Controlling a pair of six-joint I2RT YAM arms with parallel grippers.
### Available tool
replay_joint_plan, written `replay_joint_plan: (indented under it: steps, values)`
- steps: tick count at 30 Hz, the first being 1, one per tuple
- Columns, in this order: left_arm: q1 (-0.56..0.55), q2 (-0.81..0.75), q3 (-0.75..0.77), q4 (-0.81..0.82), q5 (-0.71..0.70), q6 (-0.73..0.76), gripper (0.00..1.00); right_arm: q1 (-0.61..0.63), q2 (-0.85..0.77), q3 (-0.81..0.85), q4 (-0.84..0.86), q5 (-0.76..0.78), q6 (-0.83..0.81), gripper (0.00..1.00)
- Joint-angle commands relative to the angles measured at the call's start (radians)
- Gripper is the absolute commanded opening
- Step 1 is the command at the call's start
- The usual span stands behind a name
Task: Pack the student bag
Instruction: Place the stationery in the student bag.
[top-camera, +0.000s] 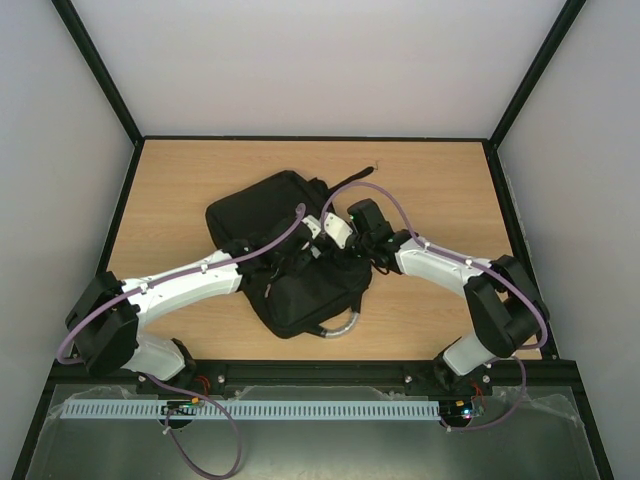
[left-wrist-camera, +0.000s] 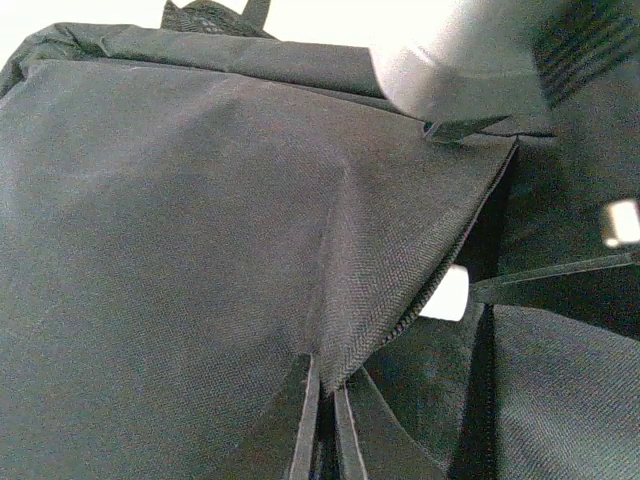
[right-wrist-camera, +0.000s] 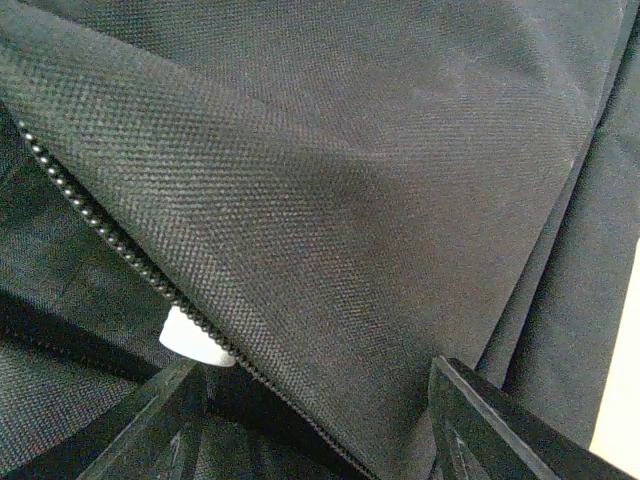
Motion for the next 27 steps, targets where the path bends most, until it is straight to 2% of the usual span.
replay_joint_plan:
  steps: [1,7,8,12,13,16,20,23,26,27]
  values:
    - [-0.032,0.004,0.027,0.000,0.069,0.074,0.02,0.000,0.042,0.036,0.143,0.103,0.177,0.61]
    - [-0.035,0.013,0.023,0.002,0.088,0.068,0.06,0.000,0.053,0.016,0.161,0.154,0.210,0.55]
    - [-0.037,0.015,0.022,0.001,0.091,0.061,0.11,0.000,0.051,0.013,0.154,0.143,0.210,0.55]
    - [-0.067,0.011,0.045,-0.046,0.066,0.034,0.46,0.000,0.051,0.000,0.134,0.090,0.195,0.54]
    - [-0.068,0.004,0.046,-0.057,0.062,0.024,0.51,-0.001,0.052,-0.003,0.133,0.082,0.187,0.54]
    - [-0.067,-0.023,0.038,-0.108,0.027,-0.036,0.59,0.000,0.057,-0.008,0.125,0.071,0.175,0.54]
    - [-0.075,-0.101,0.035,-0.198,0.082,-0.109,0.71,-0.002,0.056,-0.003,0.098,0.076,0.152,0.51]
    - [-0.076,-0.274,-0.046,-0.137,0.116,-0.167,0.79,-0.006,0.050,-0.015,0.103,0.109,0.094,0.44]
    - [-0.069,-0.436,-0.164,-0.055,-0.015,-0.283,0.97,-0.019,0.047,-0.019,0.101,0.125,0.058,0.34]
    - [-0.061,-0.480,-0.207,-0.036,-0.063,-0.332,0.99,-0.025,0.044,-0.019,0.100,0.125,0.054,0.26]
